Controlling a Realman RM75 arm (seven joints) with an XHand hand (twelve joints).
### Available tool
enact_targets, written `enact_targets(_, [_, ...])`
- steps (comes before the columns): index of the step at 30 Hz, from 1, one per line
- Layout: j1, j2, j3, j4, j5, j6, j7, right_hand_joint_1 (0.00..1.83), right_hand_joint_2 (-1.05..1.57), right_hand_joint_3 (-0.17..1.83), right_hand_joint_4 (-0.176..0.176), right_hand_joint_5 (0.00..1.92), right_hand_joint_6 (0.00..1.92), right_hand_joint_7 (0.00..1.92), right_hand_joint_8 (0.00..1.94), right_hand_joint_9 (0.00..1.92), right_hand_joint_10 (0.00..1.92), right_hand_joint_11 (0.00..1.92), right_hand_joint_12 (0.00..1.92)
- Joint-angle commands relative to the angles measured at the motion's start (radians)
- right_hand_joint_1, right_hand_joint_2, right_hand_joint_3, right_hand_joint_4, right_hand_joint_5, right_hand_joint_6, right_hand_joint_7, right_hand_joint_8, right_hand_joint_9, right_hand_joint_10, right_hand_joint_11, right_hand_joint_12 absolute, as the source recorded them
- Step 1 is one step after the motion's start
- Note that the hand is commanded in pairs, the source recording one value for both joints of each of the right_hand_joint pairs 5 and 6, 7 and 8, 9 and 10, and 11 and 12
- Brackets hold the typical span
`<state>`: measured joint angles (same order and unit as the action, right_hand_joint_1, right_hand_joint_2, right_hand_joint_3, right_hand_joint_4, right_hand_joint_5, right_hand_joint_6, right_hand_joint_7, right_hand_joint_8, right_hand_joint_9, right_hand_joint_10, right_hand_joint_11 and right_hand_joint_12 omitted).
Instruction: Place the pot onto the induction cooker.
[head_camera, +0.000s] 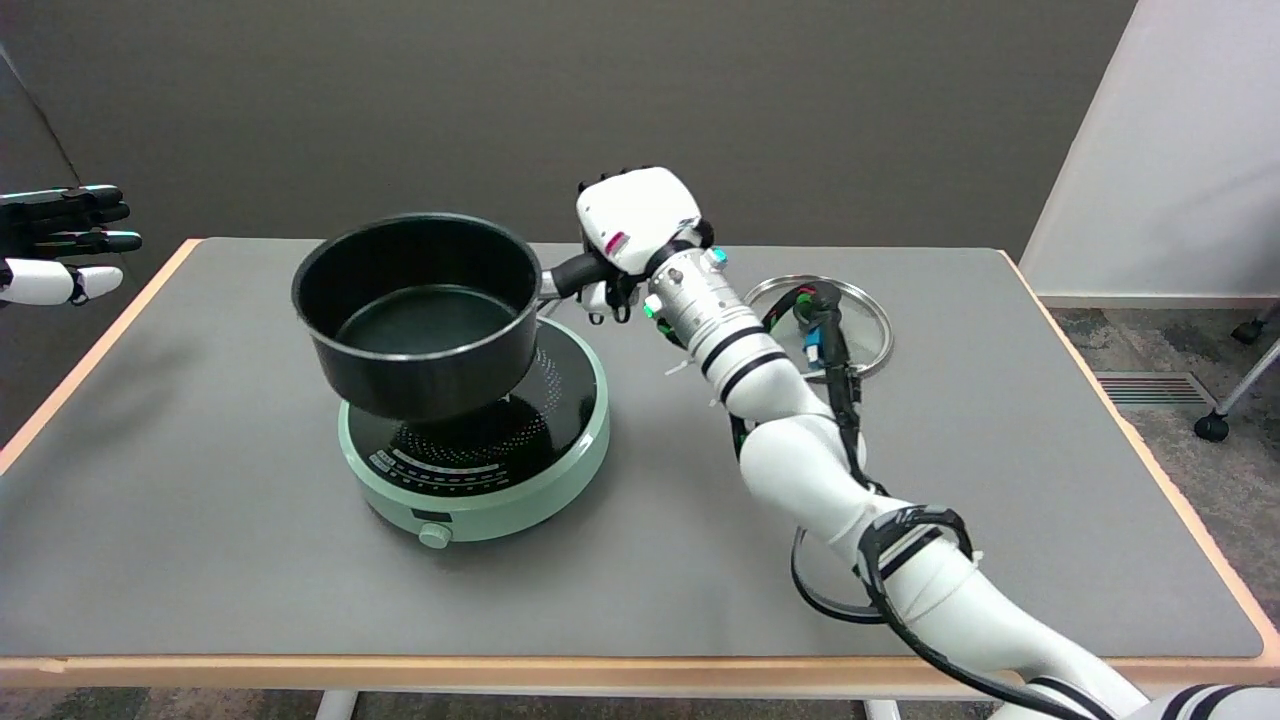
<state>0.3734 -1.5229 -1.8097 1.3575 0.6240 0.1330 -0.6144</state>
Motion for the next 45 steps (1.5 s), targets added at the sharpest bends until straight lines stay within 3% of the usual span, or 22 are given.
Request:
enact_targets(1, [-0.058, -0.016, -0.031, -0.066, -0.174, 0.129, 0.004, 0.96, 1.23, 0.70, -0.068, 1.84, 1.84, 1.84, 1.84, 1.84, 1.84, 1.84, 1.84])
enact_targets(45, [-0.027, -0.014, -0.032, -0.156, -0.123, 0.152, 0.006, 0.97, 1.17, 0.77, -0.061, 1.85, 1.85, 1.85, 1.85, 1.85, 1.85, 1.85, 1.85])
